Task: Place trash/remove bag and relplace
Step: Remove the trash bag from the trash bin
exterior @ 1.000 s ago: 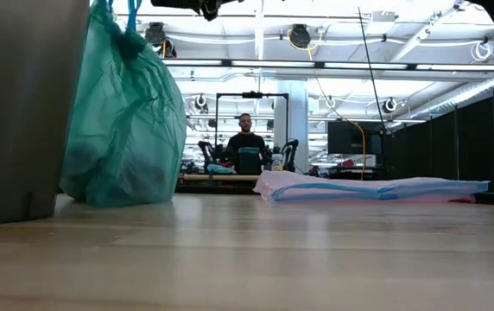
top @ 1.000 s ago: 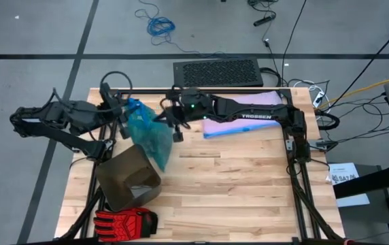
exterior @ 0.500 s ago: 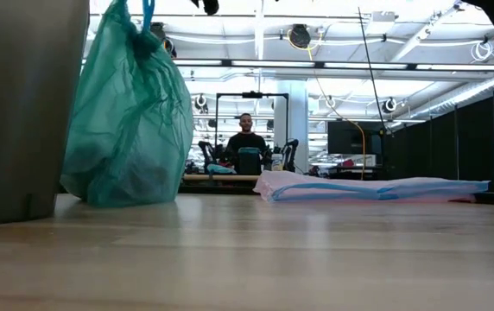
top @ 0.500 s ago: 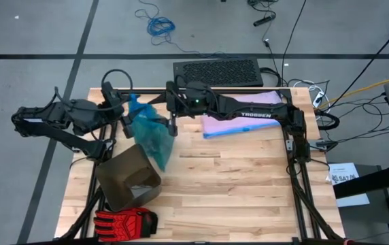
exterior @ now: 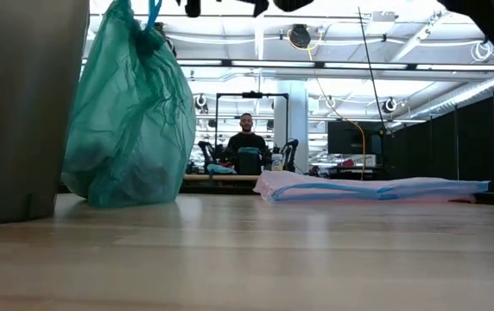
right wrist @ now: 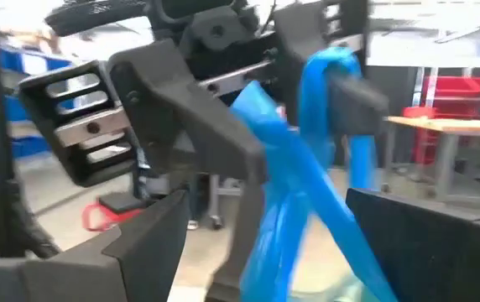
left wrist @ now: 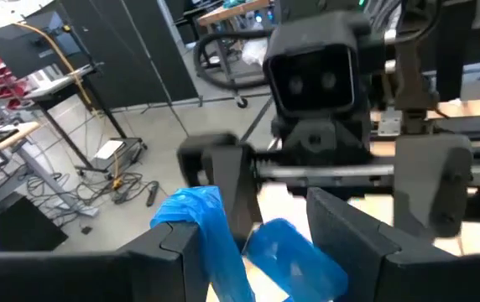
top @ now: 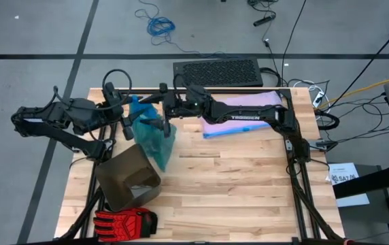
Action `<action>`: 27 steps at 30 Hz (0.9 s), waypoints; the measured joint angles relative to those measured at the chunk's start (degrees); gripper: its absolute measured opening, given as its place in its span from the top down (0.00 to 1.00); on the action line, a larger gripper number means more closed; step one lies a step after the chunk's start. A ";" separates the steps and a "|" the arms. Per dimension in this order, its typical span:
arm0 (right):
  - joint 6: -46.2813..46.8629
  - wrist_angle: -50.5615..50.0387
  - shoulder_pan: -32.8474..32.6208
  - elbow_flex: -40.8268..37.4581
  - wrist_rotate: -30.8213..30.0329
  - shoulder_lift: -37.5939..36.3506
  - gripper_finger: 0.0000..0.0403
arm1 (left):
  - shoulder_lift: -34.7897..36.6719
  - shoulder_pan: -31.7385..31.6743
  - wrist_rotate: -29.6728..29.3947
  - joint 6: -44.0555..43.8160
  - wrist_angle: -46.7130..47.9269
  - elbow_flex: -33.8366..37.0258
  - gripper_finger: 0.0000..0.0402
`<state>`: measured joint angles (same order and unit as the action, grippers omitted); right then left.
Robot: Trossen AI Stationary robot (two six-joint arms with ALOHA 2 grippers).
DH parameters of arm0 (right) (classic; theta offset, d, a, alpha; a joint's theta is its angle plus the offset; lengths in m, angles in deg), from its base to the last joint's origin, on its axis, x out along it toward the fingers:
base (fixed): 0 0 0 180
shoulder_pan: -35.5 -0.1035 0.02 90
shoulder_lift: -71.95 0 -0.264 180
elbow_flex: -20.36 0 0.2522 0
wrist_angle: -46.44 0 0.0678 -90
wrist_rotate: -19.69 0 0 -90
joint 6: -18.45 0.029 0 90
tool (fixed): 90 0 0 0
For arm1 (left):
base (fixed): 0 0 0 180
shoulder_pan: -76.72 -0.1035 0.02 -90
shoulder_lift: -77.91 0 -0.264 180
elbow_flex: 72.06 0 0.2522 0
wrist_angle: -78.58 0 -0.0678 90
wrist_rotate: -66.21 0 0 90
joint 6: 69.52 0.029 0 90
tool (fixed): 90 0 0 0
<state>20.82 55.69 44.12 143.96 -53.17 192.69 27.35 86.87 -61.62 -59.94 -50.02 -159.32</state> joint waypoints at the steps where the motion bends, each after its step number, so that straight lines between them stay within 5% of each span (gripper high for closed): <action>1: 0.54 1.91 0.00 0.00 0.13 0.66 0.22 | 0.00 0.00 0.36 -0.01 -0.04 0.00 0.55; 10: 4.05 9.10 0.35 -0.04 -1.05 3.46 0.39 | 0.00 0.00 5.12 1.52 -5.76 -0.07 0.55; 20: 0.23 8.91 0.39 -0.04 -5.27 3.58 0.94 | -0.70 0.00 8.02 1.89 -9.42 -0.07 0.55; 27: -0.69 5.21 2.10 0.01 -8.20 3.59 1.00 | 0.05 0.00 7.40 1.72 -9.19 -0.07 0.55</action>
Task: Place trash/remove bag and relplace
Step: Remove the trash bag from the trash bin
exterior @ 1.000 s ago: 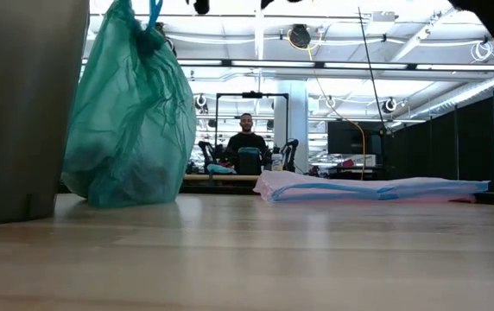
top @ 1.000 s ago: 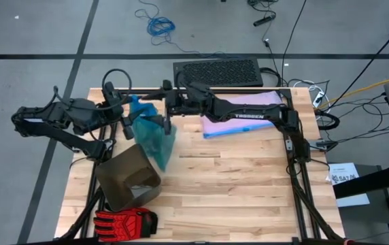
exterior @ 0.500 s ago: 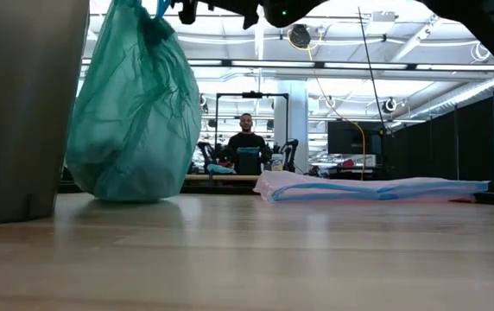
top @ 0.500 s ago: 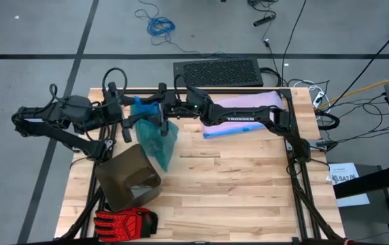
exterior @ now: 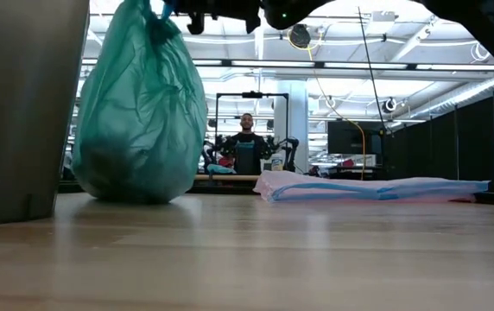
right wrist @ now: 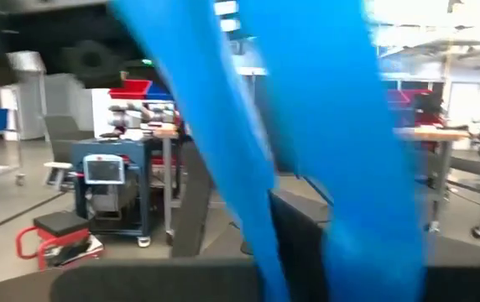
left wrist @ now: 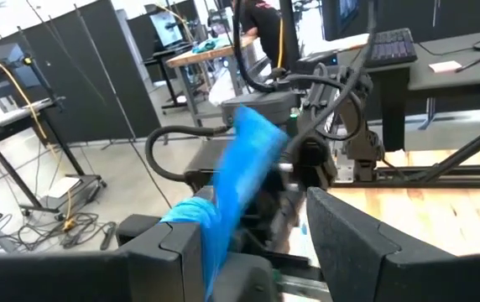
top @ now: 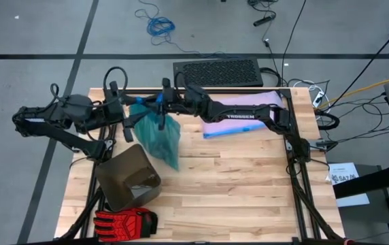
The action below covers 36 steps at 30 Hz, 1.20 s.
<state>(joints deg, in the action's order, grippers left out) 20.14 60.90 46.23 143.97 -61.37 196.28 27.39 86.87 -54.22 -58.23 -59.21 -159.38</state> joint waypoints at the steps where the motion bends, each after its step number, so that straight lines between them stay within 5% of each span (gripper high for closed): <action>1: 0.58 -0.37 0.43 0.04 -0.08 0.00 1.00 | 0.72 0.00 -0.01 0.00 0.23 0.02 0.55; 16: 1.85 0.29 1.33 0.02 -0.08 0.00 1.00 | 4.78 0.00 -6.77 -5.01 15.66 -0.04 0.55; 25: 0.96 -0.02 2.05 0.01 -0.09 -0.07 1.00 | 4.75 0.04 12.38 -6.09 17.06 -0.02 0.55; 36: 1.12 0.30 3.51 -0.05 -1.44 -0.15 1.00 | 5.33 0.00 15.66 -11.00 25.69 -0.02 0.55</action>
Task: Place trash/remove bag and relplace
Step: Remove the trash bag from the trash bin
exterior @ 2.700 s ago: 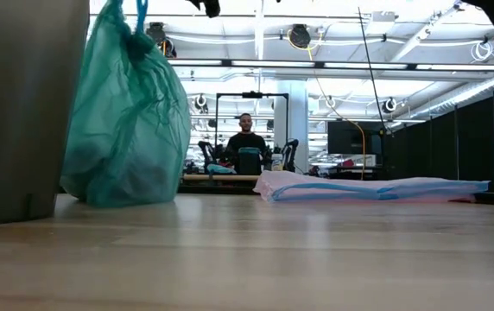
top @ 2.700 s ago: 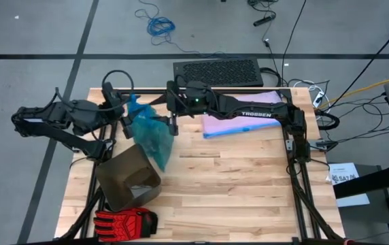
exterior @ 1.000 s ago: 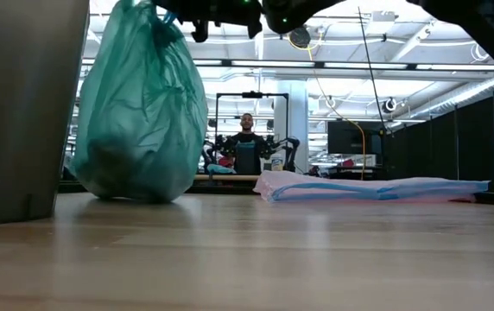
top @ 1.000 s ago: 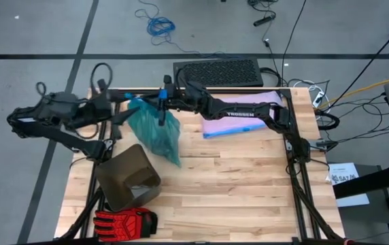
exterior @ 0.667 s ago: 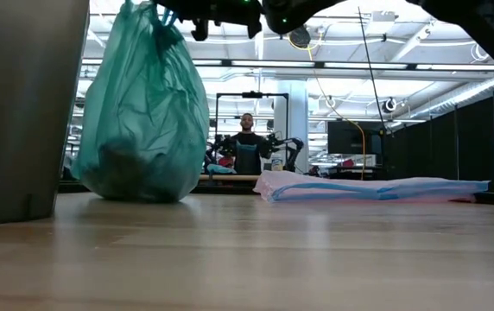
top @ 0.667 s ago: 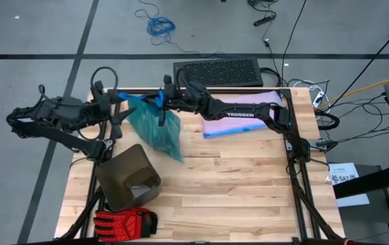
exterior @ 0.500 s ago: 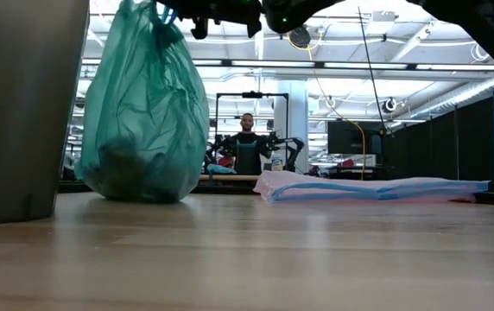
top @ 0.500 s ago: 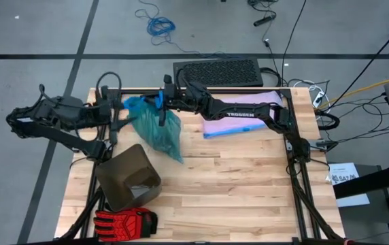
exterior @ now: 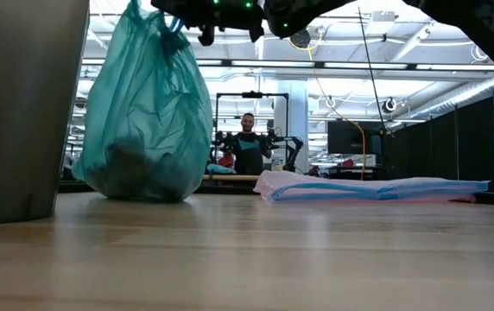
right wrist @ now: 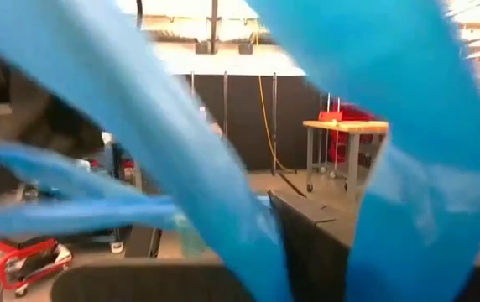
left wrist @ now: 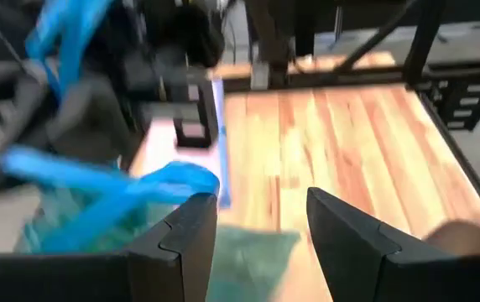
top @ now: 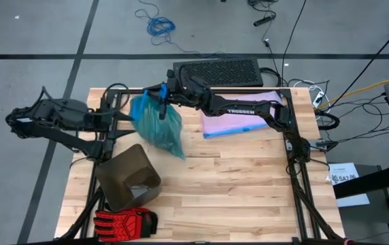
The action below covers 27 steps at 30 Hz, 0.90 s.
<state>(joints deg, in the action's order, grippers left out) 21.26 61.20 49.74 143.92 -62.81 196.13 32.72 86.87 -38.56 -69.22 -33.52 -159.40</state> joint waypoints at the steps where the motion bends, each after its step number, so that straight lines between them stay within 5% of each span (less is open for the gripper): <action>1: 0.05 0.67 0.02 0.00 -0.10 0.00 1.00 | -0.04 0.00 0.03 -1.05 1.02 0.00 0.55; 9: 0.12 3.32 0.02 1.59 -1.72 -0.02 1.00 | -1.48 0.02 1.87 -4.54 5.96 0.04 0.55; 21: 1.58 -6.75 0.39 3.19 -5.02 2.26 1.00 | -3.37 0.19 6.23 -3.39 4.46 0.05 0.55; 27: 1.95 -12.06 0.87 3.19 -5.00 2.59 0.86 | -5.48 0.18 9.23 -2.95 3.76 0.07 0.55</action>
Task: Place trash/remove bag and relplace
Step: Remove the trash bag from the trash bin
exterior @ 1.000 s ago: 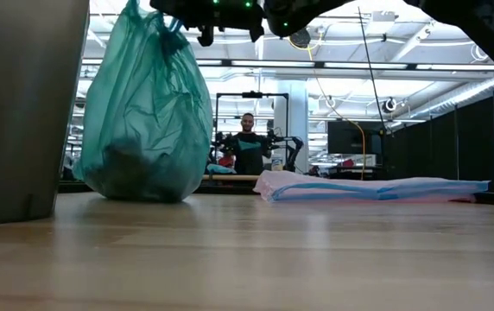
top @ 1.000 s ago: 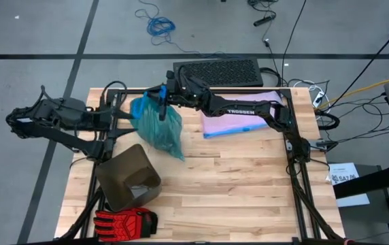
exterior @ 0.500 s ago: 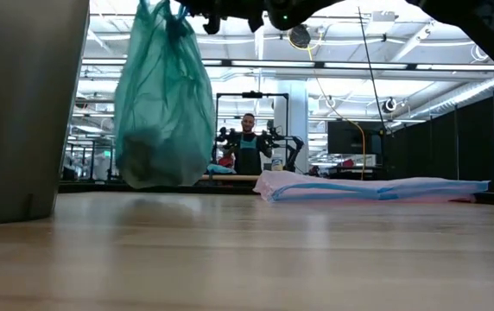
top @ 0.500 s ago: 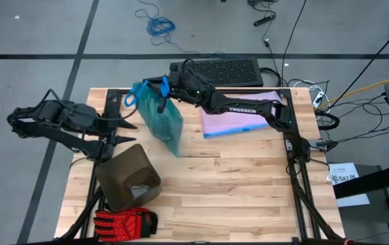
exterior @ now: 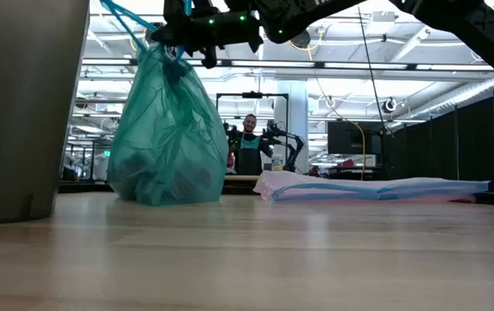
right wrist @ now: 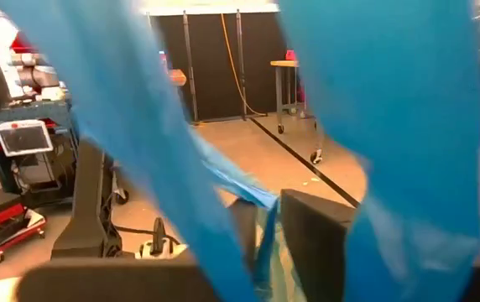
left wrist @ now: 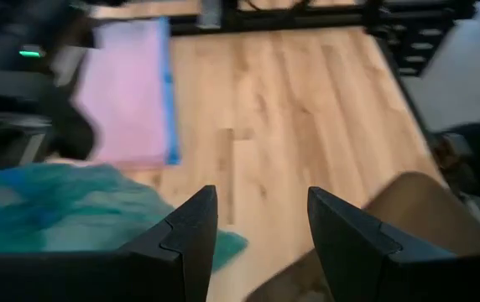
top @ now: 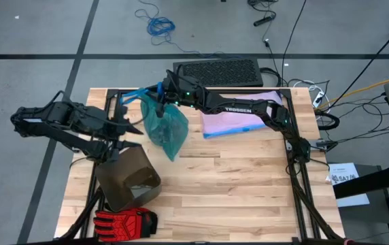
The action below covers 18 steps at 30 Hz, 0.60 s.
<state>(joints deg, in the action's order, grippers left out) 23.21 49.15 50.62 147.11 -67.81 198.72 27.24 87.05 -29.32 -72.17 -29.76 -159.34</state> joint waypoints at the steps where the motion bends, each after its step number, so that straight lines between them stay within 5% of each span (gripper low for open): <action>1: -0.38 0.02 -0.02 0.00 0.14 0.01 0.82 | -0.19 0.02 1.38 0.00 -0.39 0.00 0.55; 10: -0.92 3.83 -1.58 0.00 0.33 -0.01 0.43 | -0.68 -0.02 2.48 0.27 -1.98 0.02 0.55; 18: -0.92 17.89 -2.63 0.00 0.31 -0.04 0.29 | -0.68 0.42 3.12 3.00 -3.20 0.02 0.55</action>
<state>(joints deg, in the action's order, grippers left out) 22.29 67.04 47.98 147.11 -67.50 198.68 26.56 87.47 -26.20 -69.17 -32.96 -159.32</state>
